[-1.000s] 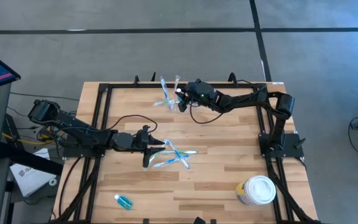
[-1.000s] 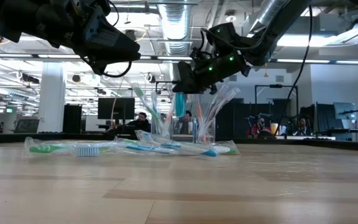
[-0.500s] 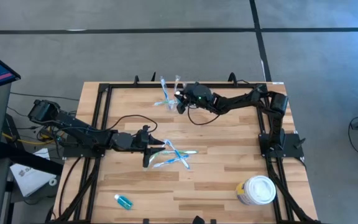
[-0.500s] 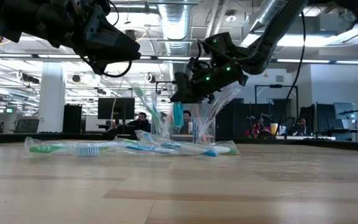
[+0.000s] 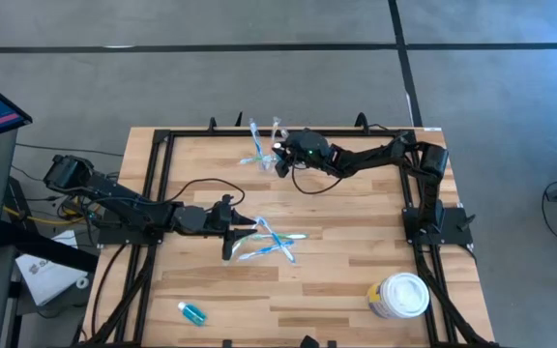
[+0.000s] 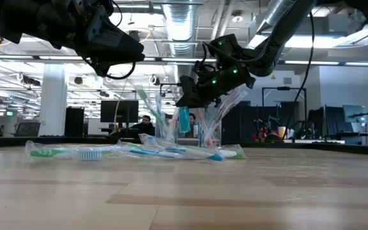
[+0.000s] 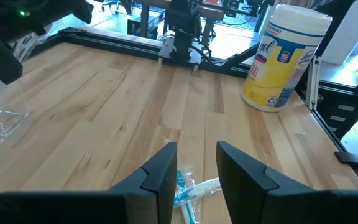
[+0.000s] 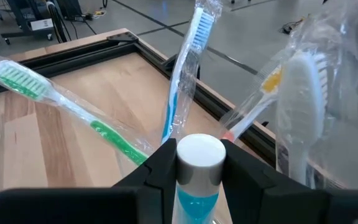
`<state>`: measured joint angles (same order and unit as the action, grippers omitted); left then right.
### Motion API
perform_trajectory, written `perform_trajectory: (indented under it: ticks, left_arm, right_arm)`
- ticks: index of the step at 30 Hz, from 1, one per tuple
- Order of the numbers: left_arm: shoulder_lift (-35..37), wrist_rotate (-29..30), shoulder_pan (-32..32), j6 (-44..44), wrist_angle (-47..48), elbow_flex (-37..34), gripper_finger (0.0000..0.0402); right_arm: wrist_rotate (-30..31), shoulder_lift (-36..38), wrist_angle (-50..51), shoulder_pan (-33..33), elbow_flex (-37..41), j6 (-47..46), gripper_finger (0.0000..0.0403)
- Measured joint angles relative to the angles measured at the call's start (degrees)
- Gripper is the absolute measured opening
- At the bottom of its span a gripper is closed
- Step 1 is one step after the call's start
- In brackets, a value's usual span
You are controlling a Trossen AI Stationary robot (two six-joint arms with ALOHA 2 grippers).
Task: Pick & Place toothbrushing station
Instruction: Put the blue mouthwash into the transparent organizer, then put the blue toothbrush into the transparent organizer
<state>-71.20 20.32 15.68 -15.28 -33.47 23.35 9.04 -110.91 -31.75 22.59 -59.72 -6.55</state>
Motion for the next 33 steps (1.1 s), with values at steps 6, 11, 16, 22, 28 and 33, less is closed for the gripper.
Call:
perform_trajectory:
  ticks: [6, 11, 16, 22, 28, 33]
  left_arm:
    - [0.00, 0.00, 0.00, 0.00, 0.00, 0.00, 0.0106]
    - [0.00, 0.00, 0.00, -0.01, 0.00, 0.00, 0.0106]
    - [0.00, 0.00, 0.00, -0.01, 0.00, 0.00, 0.0106]
    - [0.00, 0.00, -0.01, -0.01, 0.01, 0.00, 0.0106]
    - [0.00, 0.00, -0.02, -0.01, 0.02, 0.00, 0.0106]
    - [0.00, 0.00, -0.01, -0.01, 0.02, 0.00, 0.0106]
  right_arm:
    - [-0.02, 0.00, 0.02, 0.00, 0.00, -0.42, 0.0112]
    - [-0.11, 0.00, 0.09, 0.00, 0.00, -0.46, 0.0111]
    - [-0.15, 0.00, 0.23, 0.01, 0.00, -0.56, 0.0104]
    - [-0.17, 0.00, 0.79, 0.02, 0.00, -0.56, 0.0114]
    - [-0.17, 0.00, 1.29, 0.02, 0.00, -0.55, 0.0124]
    - [-0.80, 0.00, 1.31, 0.02, 0.00, -0.55, 0.0127]
